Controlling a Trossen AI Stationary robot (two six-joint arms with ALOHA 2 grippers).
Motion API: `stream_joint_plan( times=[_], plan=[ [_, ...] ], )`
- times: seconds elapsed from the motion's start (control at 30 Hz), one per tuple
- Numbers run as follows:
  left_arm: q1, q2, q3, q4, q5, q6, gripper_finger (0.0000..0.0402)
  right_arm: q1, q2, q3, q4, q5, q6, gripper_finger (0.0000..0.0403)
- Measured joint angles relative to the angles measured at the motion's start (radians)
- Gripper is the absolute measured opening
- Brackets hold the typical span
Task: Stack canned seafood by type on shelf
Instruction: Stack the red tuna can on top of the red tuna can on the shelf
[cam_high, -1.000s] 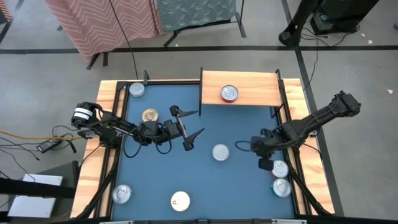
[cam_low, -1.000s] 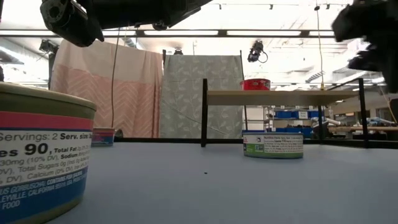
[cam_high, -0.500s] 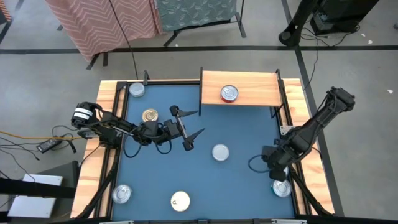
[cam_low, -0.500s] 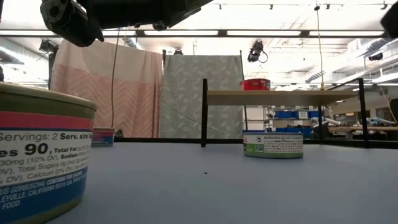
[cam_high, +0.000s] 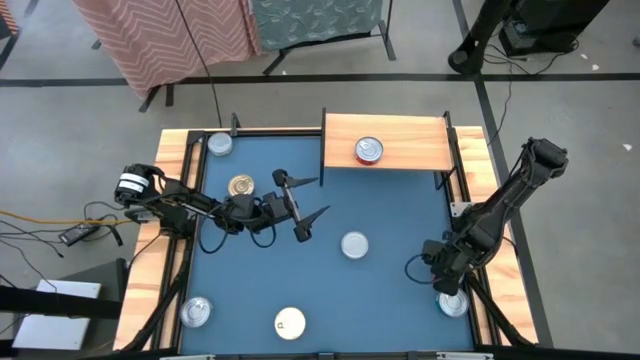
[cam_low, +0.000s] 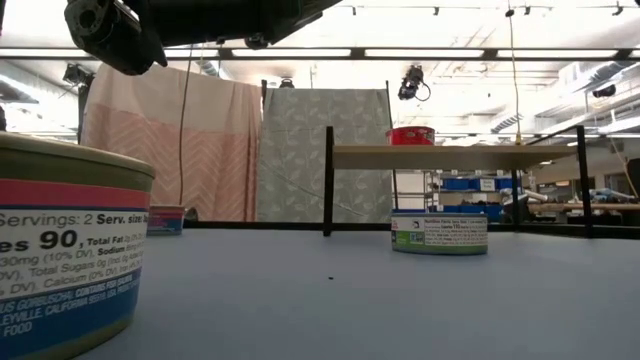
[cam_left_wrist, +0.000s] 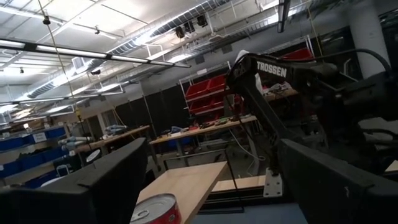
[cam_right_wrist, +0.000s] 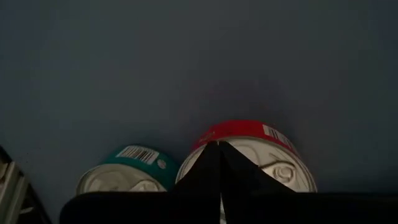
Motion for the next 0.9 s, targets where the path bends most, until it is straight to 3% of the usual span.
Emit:
stream_joint_plan(
  times=[0.3,0.47,0.9],
  plan=[
    [0.0,0.0,0.0,0.0,-0.008,0.0,0.0362,0.0,-0.009,-0.047,0.083,-0.006,0.014,0.0003],
    [0.0,0.0,0.0,0.0,-0.009,0.0,0.0362,-0.002,-0.027,-0.05,0.095,0.061,-0.001,0.0003],
    [0.0,0.0,0.0,0.0,-0.01,0.0,0.0362,-0.12,-0.029,-0.051,0.156,0.123,-0.161,0.0003]
  ],
)
